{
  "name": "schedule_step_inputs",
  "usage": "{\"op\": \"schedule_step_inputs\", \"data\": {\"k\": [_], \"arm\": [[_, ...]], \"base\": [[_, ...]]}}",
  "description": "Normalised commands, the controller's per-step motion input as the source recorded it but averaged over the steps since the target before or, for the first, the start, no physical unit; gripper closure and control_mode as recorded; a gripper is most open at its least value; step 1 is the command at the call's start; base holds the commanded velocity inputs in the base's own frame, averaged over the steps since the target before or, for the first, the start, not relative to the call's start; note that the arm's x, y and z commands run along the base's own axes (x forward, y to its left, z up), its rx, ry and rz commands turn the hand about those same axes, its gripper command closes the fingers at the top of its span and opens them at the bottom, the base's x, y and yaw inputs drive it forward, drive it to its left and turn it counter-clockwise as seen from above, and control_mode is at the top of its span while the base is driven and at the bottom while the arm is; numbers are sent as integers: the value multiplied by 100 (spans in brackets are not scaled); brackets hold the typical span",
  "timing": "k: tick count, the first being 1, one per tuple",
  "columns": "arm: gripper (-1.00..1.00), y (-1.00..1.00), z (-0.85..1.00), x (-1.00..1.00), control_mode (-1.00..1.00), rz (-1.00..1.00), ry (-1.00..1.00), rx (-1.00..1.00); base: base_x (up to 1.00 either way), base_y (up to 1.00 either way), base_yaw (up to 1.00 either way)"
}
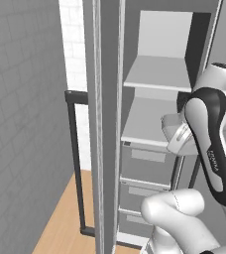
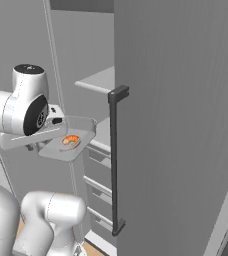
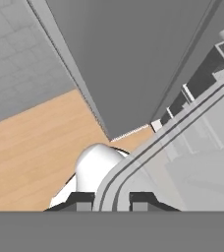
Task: Take the meat container that has the shrimp and place it on the second highest rack of the freezer. Then take the vegetable container that has the lemon wedge and eggplant and place it on the highest rack of the freezer.
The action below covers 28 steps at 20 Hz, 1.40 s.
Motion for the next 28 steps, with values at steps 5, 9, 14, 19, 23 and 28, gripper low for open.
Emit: {"op": "schedule_step_inputs", "data": {"k": [5,9,14,19,23,28], "arm": [[100,18,-8,41,-100,-12,0,0],[100,12,-8,63,-100,-11,0,0],[100,-5,-32,59,-100,-3,0,0],[100,-1,-55,46,-100,-1,-4,-4],[100,0,-32,30,-100,-3,-12,-7],[100,-12,-13,35,-100,-6,-11,-5]], "base": [[0,0,0],[0,0,0],[0,0,0],[0,0,0],[0,0,0],[0,0,0]]}}
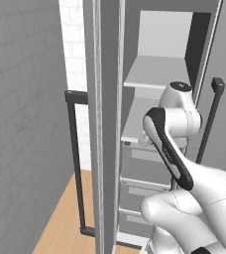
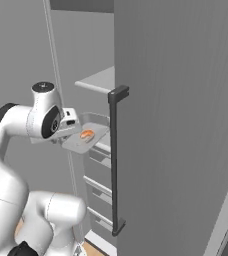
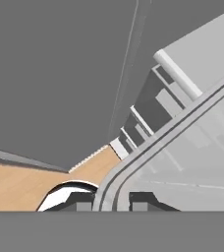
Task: Take the meat container that has the shrimp and place it on the second highest rack of the freezer. Then take the vegetable container that has the lemon wedge and eggplant and place it on the highest rack of the freezer.
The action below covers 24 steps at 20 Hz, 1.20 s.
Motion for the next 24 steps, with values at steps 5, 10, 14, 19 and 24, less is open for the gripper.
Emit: {"op": "schedule_step_inputs", "data": {"k": [5,10,14,19,24], "arm": [[100,-30,-4,55,-100,-5,-3,0],[100,-20,0,57,-100,-5,0,0],[100,-18,-14,52,-100,-1,0,0],[100,-8,-46,33,-100,0,-3,-4],[100,0,-47,21,-100,0,-6,-8]], "base": [[0,0,0],[0,0,0],[0,0,0],[0,0,0],[0,0,0]]}}
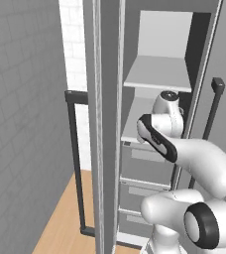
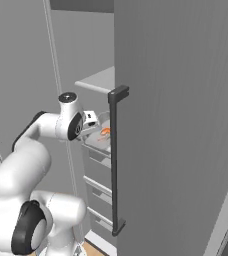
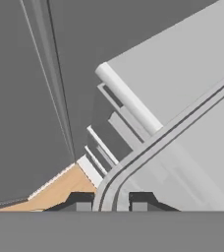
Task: Take the meat container that has the shrimp and place it on the second highest rack of the freezer. Then take the vegetable container that has the lemon wedge and eggplant and place it on the highest rack of the freezer.
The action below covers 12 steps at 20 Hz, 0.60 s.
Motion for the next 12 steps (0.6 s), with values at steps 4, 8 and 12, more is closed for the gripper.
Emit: {"op": "schedule_step_inputs", "data": {"k": [4,8,12], "arm": [[100,0,-22,26,-100,0,-4,-2],[100,-8,0,42,-100,0,0,0],[100,-16,0,54,-100,0,0,0]], "base": [[0,0,0],[0,0,0],[0,0,0]]}}
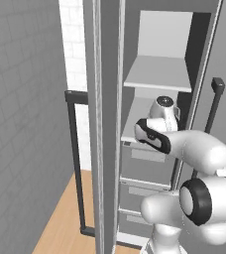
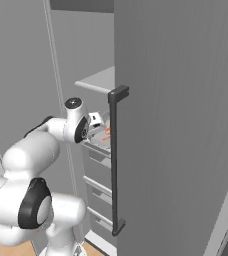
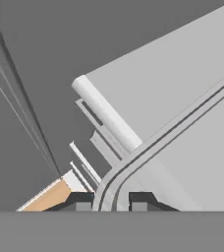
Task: Take the meat container that has the shrimp and place it on the second highest rack of the freezer. Then take the vegetable container that has the lemon wedge and eggplant and place it on the highest rack of the freezer.
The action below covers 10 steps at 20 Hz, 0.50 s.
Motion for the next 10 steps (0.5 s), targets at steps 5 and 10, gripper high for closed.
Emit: {"op": "schedule_step_inputs", "data": {"k": [5,10], "arm": [[100,-17,0,57,-100,0,0,0],[100,-3,-47,33,-100,0,-3,-2]], "base": [[0,0,0],[0,0,0]]}}
